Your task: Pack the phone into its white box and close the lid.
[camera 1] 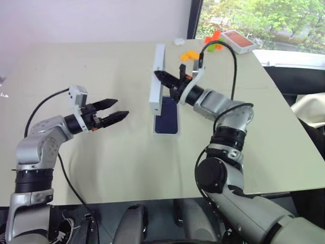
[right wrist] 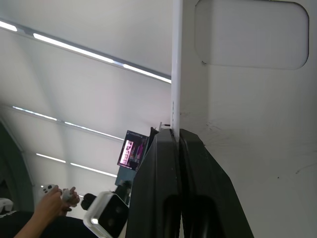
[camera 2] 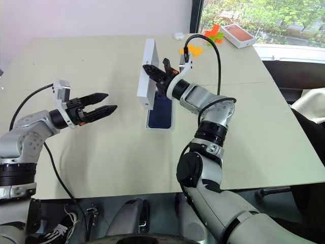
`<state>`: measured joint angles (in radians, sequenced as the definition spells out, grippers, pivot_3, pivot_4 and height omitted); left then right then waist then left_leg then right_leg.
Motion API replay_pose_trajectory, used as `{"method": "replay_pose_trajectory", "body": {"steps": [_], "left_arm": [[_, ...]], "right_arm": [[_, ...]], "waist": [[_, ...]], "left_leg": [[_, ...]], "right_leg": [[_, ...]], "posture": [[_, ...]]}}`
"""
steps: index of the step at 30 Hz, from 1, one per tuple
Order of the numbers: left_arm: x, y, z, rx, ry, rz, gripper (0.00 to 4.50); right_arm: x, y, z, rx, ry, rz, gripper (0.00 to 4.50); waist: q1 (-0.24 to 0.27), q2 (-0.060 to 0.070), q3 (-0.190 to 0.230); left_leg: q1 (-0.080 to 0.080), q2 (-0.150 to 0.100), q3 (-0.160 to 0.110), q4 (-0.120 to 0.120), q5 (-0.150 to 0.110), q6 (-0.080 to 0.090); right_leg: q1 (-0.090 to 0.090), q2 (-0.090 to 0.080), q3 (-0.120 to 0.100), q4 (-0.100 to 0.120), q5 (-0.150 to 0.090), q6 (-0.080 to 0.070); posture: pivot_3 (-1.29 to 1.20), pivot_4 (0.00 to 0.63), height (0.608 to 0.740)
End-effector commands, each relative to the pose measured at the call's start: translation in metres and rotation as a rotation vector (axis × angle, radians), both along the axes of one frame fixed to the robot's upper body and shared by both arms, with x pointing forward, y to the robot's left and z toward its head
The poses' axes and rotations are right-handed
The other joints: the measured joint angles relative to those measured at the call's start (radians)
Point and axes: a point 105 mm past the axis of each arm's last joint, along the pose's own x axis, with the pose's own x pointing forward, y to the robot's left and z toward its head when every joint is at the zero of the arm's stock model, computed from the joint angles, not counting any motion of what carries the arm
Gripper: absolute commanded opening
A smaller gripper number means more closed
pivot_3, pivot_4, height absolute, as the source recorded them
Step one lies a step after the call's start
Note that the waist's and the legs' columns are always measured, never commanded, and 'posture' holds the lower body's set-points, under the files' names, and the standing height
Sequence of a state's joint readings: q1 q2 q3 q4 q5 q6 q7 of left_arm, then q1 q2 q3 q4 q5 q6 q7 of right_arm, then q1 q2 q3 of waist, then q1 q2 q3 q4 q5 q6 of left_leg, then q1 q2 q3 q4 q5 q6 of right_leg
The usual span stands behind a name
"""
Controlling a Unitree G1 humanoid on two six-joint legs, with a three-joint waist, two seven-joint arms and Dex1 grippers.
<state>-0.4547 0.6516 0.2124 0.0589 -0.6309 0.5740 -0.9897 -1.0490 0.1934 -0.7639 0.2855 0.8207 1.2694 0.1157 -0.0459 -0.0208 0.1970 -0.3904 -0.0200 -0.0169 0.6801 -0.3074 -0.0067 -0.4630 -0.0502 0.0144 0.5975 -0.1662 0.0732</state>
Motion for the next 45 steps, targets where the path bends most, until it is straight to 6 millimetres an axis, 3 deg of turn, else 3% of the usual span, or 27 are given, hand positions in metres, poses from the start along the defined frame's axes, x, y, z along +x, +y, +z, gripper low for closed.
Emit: {"method": "replay_pose_trajectory", "body": {"steps": [1, 13, 18, 21, 25, 31, 38, 44, 45], "left_arm": [[-0.002, 0.002, 0.012, 0.011, -0.055, 0.013, 4.50], [0.001, 0.001, 0.017, -0.019, -0.053, 0.021, 4.50], [0.004, -0.002, 0.015, -0.026, -0.049, 0.028, 4.50], [0.005, -0.005, 0.012, -0.020, -0.041, 0.031, 4.50], [0.010, -0.007, 0.005, -0.011, -0.024, 0.054, 3.21], [0.024, -0.012, -0.007, -0.035, 0.008, 0.111, 0.09], [0.037, -0.034, -0.028, 0.005, -0.007, 0.143, 0.04], [0.041, -0.052, -0.033, -0.003, -0.014, 0.121, 0.04], [0.042, -0.052, -0.033, -0.005, -0.018, 0.129, 0.01]], "right_arm": [[-0.013, 0.028, -0.014, 0.069, 0.047, 0.086, 0.05], [-0.023, 0.038, -0.027, 0.076, 0.079, 0.157, 0.05], [-0.033, 0.051, -0.034, 0.050, 0.088, 0.218, 0.05], [-0.026, 0.050, -0.048, -0.009, 0.126, 0.172, 0.05], [-0.023, 0.048, -0.054, -0.029, 0.136, 0.154, 0.00], [-0.020, 0.046, -0.055, -0.050, 0.123, 0.138, 0.00], [-0.014, 0.040, -0.062, -0.053, 0.157, 0.103, 0.00], [-0.008, 0.036, -0.069, -0.073, 0.186, 0.060, 0.00], [-0.008, 0.036, -0.069, -0.071, 0.190, 0.061, 0.29]], "waist": [[0.000, 0.000, 0.000], [0.001, 0.000, 0.000], [0.001, 0.000, 0.000], [0.001, 0.000, 0.000], [0.001, 0.000, 0.000], [0.001, 0.000, 0.000], [0.002, 0.000, -0.001], [0.001, -0.001, -0.001], [0.001, 0.000, -0.001]], "left_leg": [[0.000, 0.000, 0.000, 0.000, 0.000, 0.000], [0.000, 0.000, 0.000, 0.000, 0.000, 0.000], [0.000, 0.000, 0.000, 0.000, 0.000, 0.000], [0.000, 0.000, 0.000, 0.000, 0.000, 0.000], [0.000, 0.000, 0.000, 0.001, 0.000, 0.000], [0.000, 0.000, 0.000, 0.001, 0.000, 0.000], [0.000, 0.000, 0.000, 0.001, 0.000, 0.000], [0.000, 0.000, 0.000, 0.002, 0.000, 0.000], [0.000, 0.000, 0.000, 0.002, 0.000, 0.000]], "right_leg": [[0.000, 0.000, 0.000, 0.000, 0.000, 0.000], [-0.001, 0.000, 0.000, 0.000, 0.000, 0.000], [-0.001, 0.000, 0.000, 0.000, 0.000, 0.000], [0.000, 0.000, 0.000, 0.000, 0.000, 0.000], [0.000, 0.000, 0.000, 0.000, 0.000, 0.000], [0.000, 0.000, 0.000, 0.001, 0.000, 0.000], [0.000, 0.000, 0.000, 0.001, 0.000, 0.000], [0.000, 0.000, 0.000, 0.001, 0.000, 0.000], [0.000, 0.000, 0.000, 0.001, 0.000, 0.000]], "posture": [[0.00, 0.150, 0.740], [0.00, 0.150, 0.740], [0.00, 0.150, 0.740], [0.00, 0.150, 0.740], [0.00, 0.150, 0.740], [0.00, 0.150, 0.740], [0.00, 0.150, 0.740], [0.00, 0.150, 0.740], [0.00, 0.150, 0.740]]}}
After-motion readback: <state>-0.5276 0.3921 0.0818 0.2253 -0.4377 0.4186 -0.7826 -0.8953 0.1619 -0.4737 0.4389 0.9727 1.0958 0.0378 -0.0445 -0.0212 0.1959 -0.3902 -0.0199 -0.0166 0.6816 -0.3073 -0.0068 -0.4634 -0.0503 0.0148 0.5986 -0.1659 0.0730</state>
